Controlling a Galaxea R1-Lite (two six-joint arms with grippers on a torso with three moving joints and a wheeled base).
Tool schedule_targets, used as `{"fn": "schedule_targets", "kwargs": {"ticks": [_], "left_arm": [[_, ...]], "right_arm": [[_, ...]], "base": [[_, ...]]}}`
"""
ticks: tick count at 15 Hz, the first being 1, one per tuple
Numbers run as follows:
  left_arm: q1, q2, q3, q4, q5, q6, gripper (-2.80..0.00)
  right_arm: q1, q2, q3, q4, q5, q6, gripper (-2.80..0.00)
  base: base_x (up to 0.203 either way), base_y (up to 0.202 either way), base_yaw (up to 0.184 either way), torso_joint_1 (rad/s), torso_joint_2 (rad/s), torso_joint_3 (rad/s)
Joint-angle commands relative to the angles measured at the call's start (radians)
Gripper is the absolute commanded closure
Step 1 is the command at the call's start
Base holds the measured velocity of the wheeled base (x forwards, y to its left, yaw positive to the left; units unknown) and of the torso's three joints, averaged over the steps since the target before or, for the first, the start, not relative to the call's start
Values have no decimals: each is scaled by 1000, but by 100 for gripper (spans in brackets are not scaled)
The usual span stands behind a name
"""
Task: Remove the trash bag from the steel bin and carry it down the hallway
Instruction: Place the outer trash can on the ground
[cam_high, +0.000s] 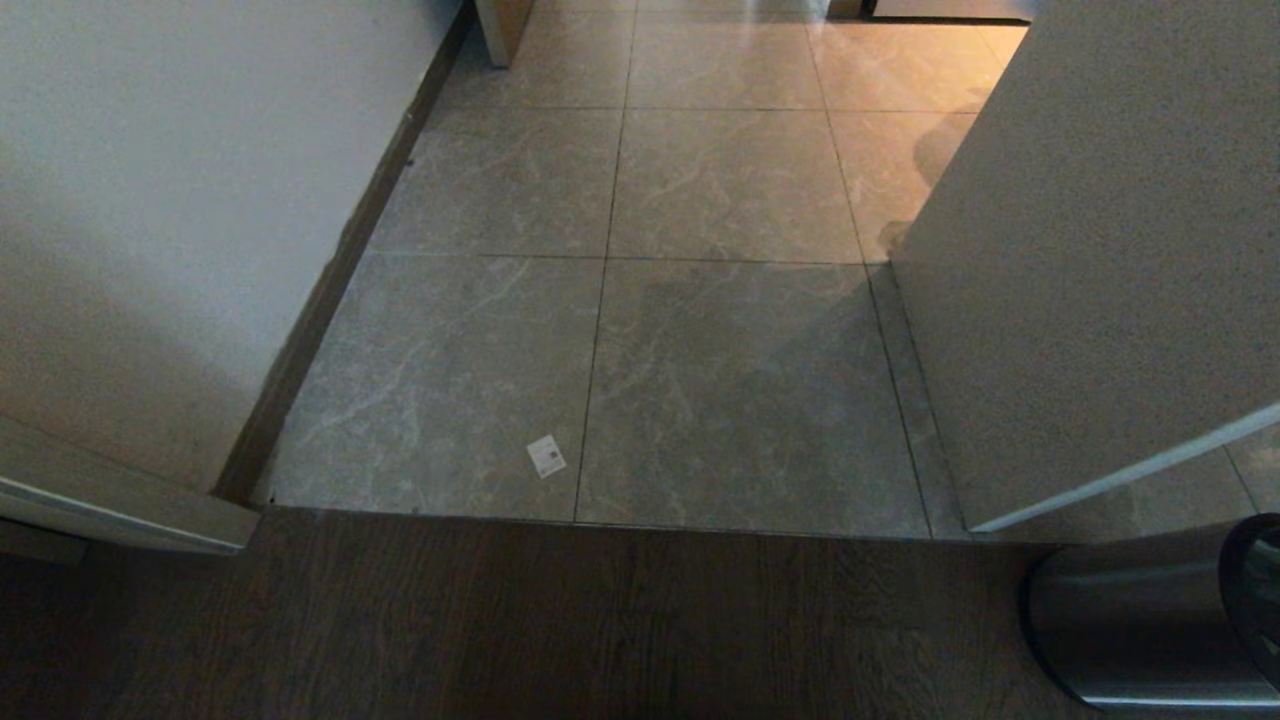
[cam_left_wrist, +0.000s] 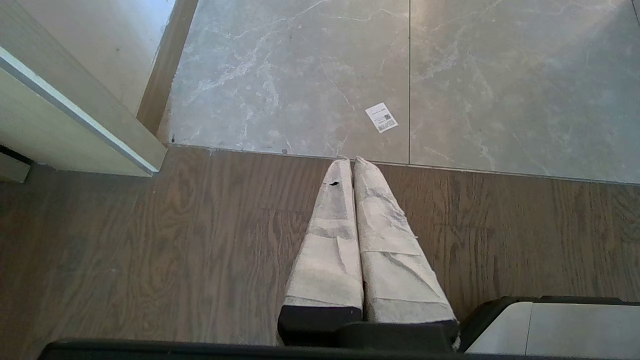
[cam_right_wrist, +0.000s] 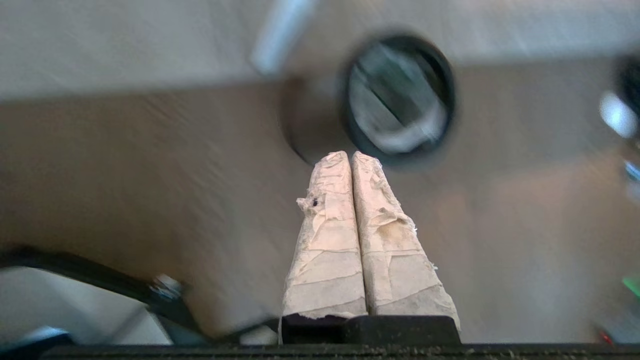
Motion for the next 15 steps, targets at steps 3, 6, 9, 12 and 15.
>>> {"fn": "schedule_targets", "kwargs": {"ticks": [3,6,9,12,15], "left_arm": [[0,0,0,0,0,0,0],[0,0,0,0,0,0,0],[0,0,0,0,0,0,0],[0,0,0,0,0,0,0],[0,0,0,0,0,0,0]], "right_arm": [[-4,284,-4,9,-55,103,0],[-62,402,9,-8,49,157,0],[-170,495,52,-87,199,150,0],[-201,567,82,-183,232,157,0],[-304,644,179,-365,261,116,0]], "base": [[0,0,0,0,0,0],[0,0,0,0,0,0],[0,0,0,0,0,0],[0,0,0,0,0,0],[0,0,0,0,0,0]]}}
